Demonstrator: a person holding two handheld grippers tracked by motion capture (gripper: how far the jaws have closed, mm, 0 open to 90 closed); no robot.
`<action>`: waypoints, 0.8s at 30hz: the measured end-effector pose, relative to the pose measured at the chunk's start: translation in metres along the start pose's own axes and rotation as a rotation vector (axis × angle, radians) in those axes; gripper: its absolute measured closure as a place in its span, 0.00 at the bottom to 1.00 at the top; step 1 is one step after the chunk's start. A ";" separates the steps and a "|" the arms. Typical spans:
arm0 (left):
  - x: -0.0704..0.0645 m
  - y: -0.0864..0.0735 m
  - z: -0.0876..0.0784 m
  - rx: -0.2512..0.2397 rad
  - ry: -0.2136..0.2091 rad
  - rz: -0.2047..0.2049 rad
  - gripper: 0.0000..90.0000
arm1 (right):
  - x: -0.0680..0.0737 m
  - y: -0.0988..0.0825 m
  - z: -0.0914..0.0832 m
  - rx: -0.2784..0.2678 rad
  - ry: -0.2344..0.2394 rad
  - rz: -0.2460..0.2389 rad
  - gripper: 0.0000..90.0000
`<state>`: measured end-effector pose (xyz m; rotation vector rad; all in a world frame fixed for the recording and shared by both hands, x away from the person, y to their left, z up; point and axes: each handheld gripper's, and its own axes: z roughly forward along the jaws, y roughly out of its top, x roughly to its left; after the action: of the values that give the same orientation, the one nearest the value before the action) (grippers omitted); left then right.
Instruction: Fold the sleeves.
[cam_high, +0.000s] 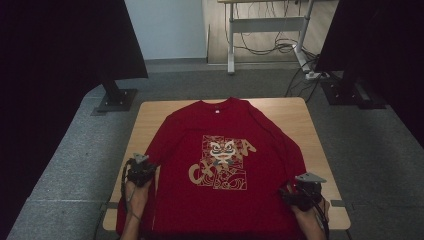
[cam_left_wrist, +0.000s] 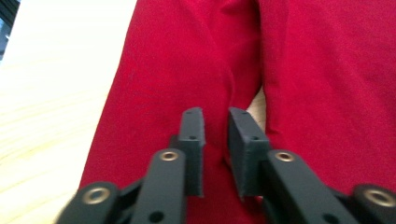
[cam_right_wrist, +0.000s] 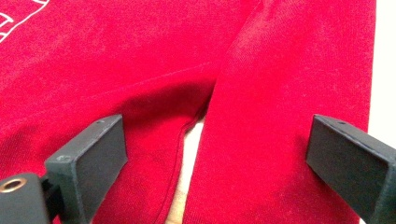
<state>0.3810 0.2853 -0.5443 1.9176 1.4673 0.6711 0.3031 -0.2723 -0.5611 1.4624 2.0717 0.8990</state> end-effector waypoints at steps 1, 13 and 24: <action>0.000 0.000 0.000 0.000 0.000 0.000 0.88 | 0.000 0.000 0.000 0.000 0.000 0.000 0.06; -0.002 0.000 -0.006 -0.029 -0.037 0.040 0.95 | 0.000 0.000 0.000 0.000 0.001 -0.001 0.06; -0.013 0.023 -0.032 -0.122 -0.101 0.061 0.98 | 0.000 0.000 0.000 0.001 0.000 -0.003 0.06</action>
<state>0.3697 0.2744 -0.5054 1.8803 1.2818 0.6652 0.3030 -0.2721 -0.5611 1.4592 2.0746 0.8965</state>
